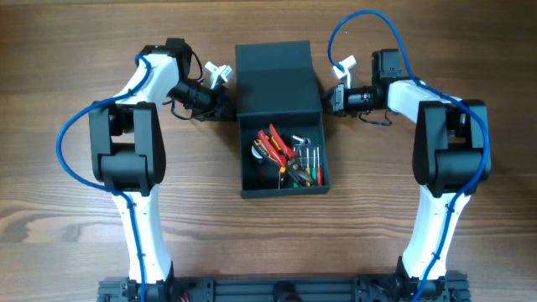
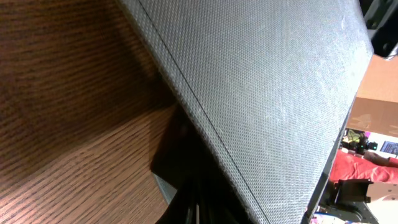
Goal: Pack container
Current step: 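Push the black lid forward with both grippers to close the box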
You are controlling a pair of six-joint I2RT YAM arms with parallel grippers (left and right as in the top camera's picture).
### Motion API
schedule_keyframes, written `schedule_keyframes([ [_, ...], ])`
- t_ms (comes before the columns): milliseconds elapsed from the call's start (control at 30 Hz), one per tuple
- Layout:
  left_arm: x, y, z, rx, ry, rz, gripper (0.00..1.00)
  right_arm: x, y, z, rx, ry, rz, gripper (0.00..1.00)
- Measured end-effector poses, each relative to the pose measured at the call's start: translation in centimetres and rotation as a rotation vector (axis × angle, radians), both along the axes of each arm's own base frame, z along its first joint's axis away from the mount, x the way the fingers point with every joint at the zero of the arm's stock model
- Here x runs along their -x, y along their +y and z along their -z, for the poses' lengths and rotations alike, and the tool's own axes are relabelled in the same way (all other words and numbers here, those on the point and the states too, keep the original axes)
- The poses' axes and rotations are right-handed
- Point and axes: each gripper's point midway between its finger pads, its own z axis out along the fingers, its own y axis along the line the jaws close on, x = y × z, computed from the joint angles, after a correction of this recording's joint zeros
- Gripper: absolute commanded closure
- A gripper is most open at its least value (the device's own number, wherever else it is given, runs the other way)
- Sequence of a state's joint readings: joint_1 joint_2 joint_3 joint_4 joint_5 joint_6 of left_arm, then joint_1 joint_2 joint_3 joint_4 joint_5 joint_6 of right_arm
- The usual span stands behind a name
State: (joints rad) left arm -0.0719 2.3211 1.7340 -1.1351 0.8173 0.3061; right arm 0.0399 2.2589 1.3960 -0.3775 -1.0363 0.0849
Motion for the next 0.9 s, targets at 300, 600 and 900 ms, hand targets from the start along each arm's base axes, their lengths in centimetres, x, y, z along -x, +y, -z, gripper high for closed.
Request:
schedule_keyframes([
  [300,-1.8,0.2,-2.0,0.004,-0.047,-0.007,0.96,-2.4,0.1,-4.4,0.007,-0.055,-0.037,0.96],
  [600,-4.3,3.4,-5.8,0.011,-0.090,-0.081,0.96,-3.0,0.0,-7.4,0.030,-0.093,-0.079,0.96],
  [900,-4.3,3.4,-5.8,0.010,-0.091,-0.082,0.96,-2.1,0.1,-10.2,0.060,-0.121,-0.159,0.96],
])
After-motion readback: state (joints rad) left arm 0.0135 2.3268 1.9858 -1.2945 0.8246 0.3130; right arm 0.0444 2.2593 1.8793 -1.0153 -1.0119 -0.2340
